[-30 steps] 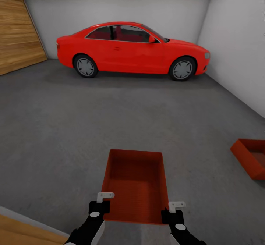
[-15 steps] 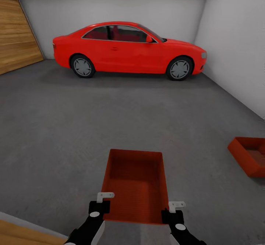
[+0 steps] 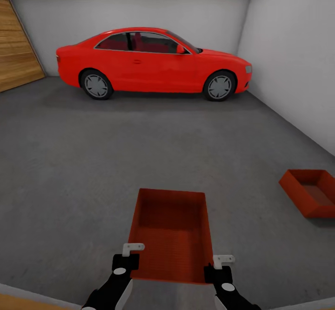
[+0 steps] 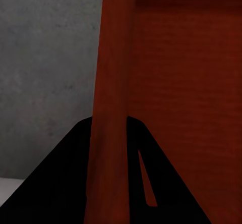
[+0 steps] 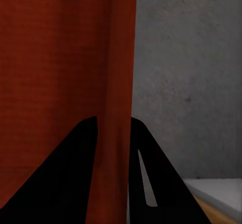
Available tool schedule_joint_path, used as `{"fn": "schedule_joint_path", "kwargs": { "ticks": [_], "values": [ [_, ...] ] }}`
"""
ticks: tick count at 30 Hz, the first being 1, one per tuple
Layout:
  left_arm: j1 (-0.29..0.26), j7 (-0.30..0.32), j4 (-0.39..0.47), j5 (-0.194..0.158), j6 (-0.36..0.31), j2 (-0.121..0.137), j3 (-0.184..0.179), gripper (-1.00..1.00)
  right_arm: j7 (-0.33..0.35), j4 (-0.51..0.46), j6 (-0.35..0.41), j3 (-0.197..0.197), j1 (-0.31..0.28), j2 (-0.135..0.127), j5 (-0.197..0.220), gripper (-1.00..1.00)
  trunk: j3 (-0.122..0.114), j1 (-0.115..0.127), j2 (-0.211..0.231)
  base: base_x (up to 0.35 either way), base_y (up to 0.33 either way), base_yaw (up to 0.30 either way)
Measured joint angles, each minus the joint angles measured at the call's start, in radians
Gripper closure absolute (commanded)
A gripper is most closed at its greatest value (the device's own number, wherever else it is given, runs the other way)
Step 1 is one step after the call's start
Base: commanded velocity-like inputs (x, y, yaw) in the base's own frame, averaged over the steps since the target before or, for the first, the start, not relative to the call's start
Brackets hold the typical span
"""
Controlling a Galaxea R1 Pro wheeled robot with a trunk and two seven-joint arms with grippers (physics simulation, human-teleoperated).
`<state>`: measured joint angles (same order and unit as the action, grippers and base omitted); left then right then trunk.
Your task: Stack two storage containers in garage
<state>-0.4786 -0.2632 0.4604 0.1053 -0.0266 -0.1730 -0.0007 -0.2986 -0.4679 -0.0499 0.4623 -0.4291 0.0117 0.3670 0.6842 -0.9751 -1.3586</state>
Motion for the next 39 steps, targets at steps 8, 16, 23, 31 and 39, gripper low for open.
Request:
{"fn": "schedule_joint_path", "kwargs": {
  "ticks": [8,16,23,31,39],
  "values": [
    [0.0,0.001,0.0,0.0,0.0,0.001,0.0,1.0,-0.001,0.0,0.0,0.0,0.0,0.001,0.0,1.0,0.0,0.0,0.0,0.282,0.0,-0.001],
    [0.0,0.0,0.0,0.0,0.0,0.0,0.0,1.0,0.0,0.001,0.0,0.0,0.0,0.0,0.0,1.0,0.0,0.0,0.0,0.333,0.0,0.0],
    [0.0,0.0,0.0,0.0,-0.001,0.0,0.0,1.0,0.0,0.0,0.001,0.0,0.0,0.0,-0.001,1.0,0.0,0.0,0.0,0.336,0.0,0.0],
    [0.0,0.0,0.0,0.0,0.0,0.0,0.0,1.0,0.0,0.0,0.0,-0.001,0.0,0.0,-0.001,1.0,0.0,0.0,0.0,0.336,0.0,0.0],
    [0.0,0.0,0.0,0.0,0.0,0.0,0.0,1.0,0.0,0.001,-0.001,-0.001,0.0,0.001,-0.001,1.0,0.0,0.0,0.0,0.334,0.0,0.0]
  ]
}}
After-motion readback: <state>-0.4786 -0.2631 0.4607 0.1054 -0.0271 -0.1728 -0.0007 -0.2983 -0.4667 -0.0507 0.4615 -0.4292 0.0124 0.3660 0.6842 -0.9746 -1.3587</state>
